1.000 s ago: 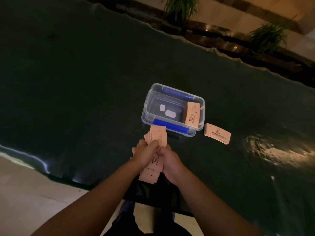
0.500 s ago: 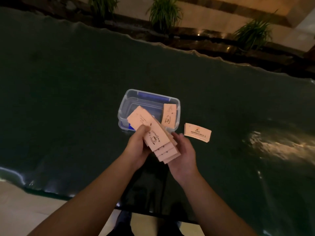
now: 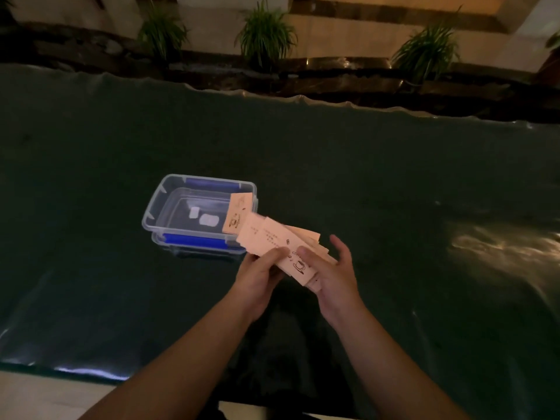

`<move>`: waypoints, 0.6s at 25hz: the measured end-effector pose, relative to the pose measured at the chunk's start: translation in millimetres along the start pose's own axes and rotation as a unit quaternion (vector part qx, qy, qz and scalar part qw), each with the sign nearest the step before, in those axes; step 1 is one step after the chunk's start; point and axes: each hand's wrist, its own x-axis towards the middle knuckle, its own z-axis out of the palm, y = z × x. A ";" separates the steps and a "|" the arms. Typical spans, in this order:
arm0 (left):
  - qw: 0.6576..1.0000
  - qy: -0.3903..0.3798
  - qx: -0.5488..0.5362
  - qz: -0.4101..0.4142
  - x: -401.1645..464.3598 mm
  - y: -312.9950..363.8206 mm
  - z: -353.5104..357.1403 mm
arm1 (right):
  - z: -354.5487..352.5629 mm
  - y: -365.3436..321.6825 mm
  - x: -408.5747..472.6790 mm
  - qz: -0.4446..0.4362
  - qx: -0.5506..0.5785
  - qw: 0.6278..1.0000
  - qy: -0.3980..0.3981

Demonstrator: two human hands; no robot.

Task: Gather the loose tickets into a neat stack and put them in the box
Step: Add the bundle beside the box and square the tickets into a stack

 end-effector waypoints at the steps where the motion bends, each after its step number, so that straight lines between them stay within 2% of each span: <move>1: 1.000 0.007 0.002 -0.020 3.0 -4.9 4.6 | -10.4 -6.7 7.9 0.008 -0.025 1.000 0.001; 6: 0.988 0.088 0.030 -0.126 41.4 -17.6 23.9 | -30.2 -23.6 50.5 0.034 -0.104 0.994 0.018; 11: 0.974 0.138 0.088 -0.156 88.1 -0.9 33.0 | -16.0 -32.7 95.9 0.044 -0.153 0.986 0.059; 15: 0.946 0.192 0.160 -0.208 110.1 8.8 26.5 | -5.8 -31.9 125.3 0.038 -0.219 0.973 0.060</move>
